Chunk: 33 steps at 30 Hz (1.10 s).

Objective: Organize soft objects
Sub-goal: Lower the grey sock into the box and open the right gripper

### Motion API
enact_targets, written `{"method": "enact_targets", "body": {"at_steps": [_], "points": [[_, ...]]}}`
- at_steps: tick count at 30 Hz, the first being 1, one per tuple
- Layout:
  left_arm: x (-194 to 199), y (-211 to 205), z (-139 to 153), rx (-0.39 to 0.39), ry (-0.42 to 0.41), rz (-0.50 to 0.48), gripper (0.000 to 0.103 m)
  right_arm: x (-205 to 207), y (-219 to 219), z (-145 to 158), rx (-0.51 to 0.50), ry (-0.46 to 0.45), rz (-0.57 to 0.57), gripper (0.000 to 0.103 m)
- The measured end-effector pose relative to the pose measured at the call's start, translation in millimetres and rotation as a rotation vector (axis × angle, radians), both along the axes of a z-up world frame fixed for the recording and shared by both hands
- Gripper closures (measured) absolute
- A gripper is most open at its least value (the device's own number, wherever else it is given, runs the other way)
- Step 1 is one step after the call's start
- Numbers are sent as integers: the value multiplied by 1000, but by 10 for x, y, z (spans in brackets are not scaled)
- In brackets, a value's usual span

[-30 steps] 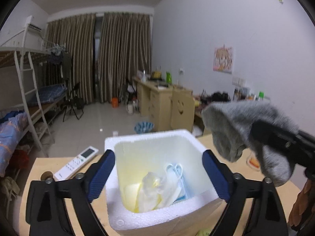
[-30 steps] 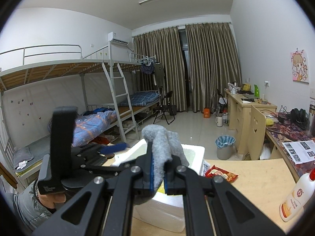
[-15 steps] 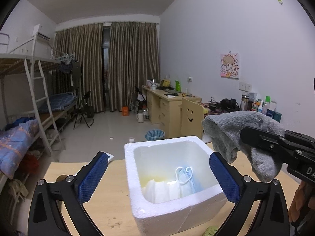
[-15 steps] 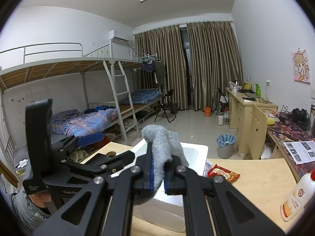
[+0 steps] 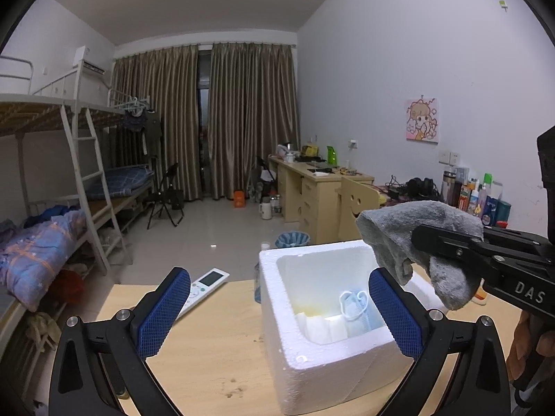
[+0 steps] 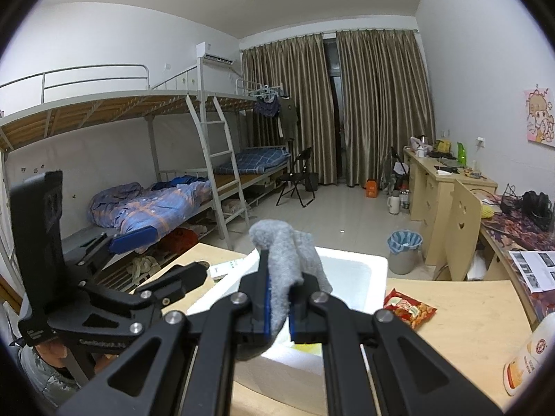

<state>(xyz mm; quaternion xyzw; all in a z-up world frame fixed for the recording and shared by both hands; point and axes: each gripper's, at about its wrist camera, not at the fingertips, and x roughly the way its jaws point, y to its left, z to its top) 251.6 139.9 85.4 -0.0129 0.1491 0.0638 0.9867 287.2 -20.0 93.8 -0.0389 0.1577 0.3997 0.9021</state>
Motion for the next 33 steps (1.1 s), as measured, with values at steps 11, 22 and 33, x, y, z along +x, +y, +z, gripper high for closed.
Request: {"method": "enact_targets", "body": {"at_steps": [11,22,33], "points": [[-22,137,-81,-31,2,0,0,173,117,-95,-25,48,11,93],[-76,198,-89,-34,-4,-3,0,171,125,-109,-29,53,6,41],[-57,188,-89,-41,3,0,0,109,69,-53,-13,37,-31,11]]}}
